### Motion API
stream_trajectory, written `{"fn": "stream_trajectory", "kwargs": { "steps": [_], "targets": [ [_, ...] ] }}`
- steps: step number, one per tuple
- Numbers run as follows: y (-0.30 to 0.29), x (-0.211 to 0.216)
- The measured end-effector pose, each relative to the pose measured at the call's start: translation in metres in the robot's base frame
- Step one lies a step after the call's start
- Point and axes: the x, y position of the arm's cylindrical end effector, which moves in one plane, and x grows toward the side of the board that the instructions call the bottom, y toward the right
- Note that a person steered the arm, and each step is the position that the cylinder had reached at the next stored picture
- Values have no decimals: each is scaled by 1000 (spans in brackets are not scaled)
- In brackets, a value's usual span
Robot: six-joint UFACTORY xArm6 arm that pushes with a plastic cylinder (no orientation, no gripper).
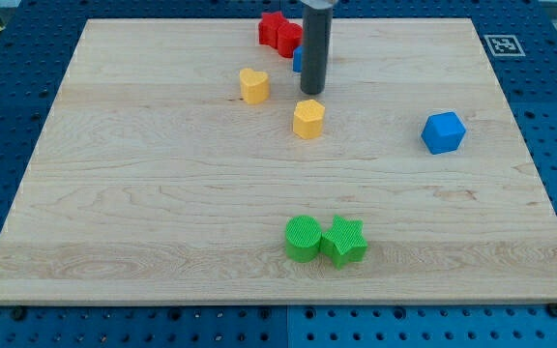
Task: Slide the yellow hexagon to the bottom of the blue triangle
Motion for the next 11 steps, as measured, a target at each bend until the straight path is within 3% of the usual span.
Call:
{"fn": "stream_trajectory", "kwargs": {
  "steps": [2,4,6,8,11],
  "targets": [
    [39,55],
    [8,83],
    [2,61],
    [-43,58],
    [-44,-13]
  ]
}}
